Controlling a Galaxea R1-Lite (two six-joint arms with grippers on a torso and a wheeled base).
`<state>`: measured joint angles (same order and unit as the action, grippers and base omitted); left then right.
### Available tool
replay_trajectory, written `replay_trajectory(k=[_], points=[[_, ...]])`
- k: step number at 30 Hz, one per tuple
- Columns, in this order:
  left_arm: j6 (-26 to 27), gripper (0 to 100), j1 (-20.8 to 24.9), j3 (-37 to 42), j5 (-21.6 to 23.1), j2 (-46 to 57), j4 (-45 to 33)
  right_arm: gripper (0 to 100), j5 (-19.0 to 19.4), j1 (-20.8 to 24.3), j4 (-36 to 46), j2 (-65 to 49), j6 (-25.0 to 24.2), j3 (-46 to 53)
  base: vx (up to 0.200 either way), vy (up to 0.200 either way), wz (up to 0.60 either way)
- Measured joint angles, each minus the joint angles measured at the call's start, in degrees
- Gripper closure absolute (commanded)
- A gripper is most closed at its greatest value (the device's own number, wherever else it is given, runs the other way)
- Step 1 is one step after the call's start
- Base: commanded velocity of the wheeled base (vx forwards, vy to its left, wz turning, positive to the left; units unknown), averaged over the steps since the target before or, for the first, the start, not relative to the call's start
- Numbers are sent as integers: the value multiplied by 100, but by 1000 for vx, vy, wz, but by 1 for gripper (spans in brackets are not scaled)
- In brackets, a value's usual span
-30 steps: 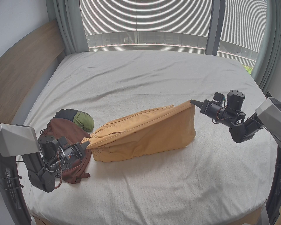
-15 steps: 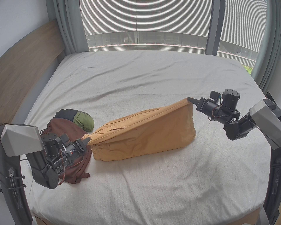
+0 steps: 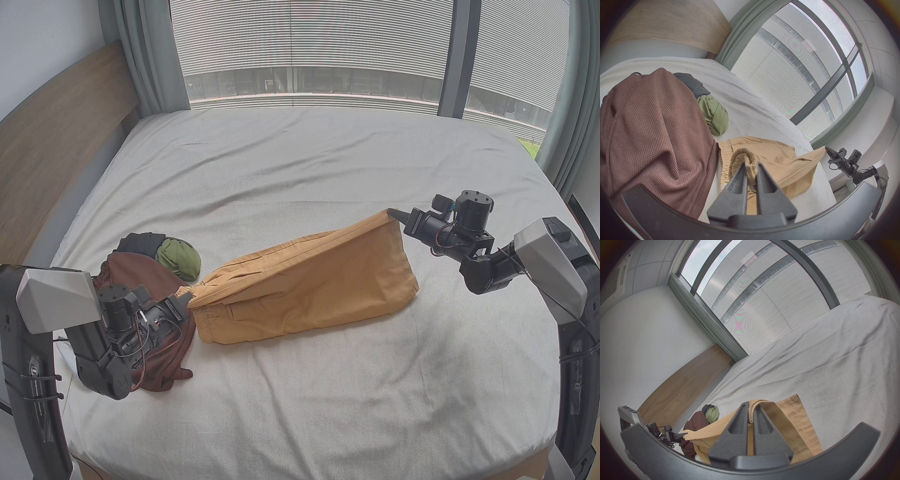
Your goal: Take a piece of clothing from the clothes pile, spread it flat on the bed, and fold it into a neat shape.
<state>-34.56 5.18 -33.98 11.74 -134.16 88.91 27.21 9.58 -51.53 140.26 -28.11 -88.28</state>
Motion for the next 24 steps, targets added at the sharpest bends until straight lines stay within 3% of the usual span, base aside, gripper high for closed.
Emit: replay_trajectory(k=[18,19,20,24], points=[[-4,100,5,-243,-74,-265,7,100,11,-22,-74,527,-11,-617,0,0,0],[-4,0,5,-244,-77,-267,7,100,7,-18,-77,561,-10,-667,0,0,0],[-4,0,2,-246,-82,-269,7,0,2,-18,-78,592,-7,-714,0,0,0],[-4,0,-4,-260,-94,-269,5,0,-48,-27,-134,695,0,-920,0,0,0]])
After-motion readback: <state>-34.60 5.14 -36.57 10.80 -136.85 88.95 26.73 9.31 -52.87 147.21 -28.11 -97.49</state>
